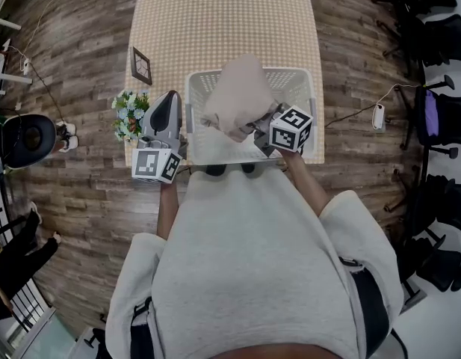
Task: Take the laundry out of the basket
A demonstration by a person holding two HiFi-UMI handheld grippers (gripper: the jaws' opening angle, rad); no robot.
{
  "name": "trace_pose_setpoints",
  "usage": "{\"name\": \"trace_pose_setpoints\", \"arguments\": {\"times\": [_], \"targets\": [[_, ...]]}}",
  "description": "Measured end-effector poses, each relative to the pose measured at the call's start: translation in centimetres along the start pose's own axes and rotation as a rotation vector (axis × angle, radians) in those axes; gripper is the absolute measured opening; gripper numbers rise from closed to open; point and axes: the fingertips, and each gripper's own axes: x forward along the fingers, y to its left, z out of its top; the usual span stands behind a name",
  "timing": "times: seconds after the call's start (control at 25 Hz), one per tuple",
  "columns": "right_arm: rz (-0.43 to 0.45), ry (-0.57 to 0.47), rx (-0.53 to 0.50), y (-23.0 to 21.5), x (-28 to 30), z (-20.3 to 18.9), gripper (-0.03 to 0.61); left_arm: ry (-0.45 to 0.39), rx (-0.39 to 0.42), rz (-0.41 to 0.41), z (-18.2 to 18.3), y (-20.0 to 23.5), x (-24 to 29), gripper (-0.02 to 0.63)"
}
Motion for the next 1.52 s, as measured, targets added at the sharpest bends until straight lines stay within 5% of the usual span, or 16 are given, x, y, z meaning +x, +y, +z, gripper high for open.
{"name": "trace_pose_setpoints", "arguments": {"times": [0.76,1.16,1.52], "targets": [[-0.028,-0.162,-0.169,6.0,-6.0,3.8,0.178,-0.038,0.053,-0.049,1.4,-7.6,-5.6,0.009],[-0.126,-0.198,-0.286,18.0,-6.8,-1.1,0.178,-0.041,0.012,-0.155,0.4,-9.0,-17.3,0.009],[-0.196,-0.196,-0.265,24.7,-9.8,-6.5,0.178,-0.043,-0.012,-0.199,0.2,-11.4,-24.5,0.009]]}}
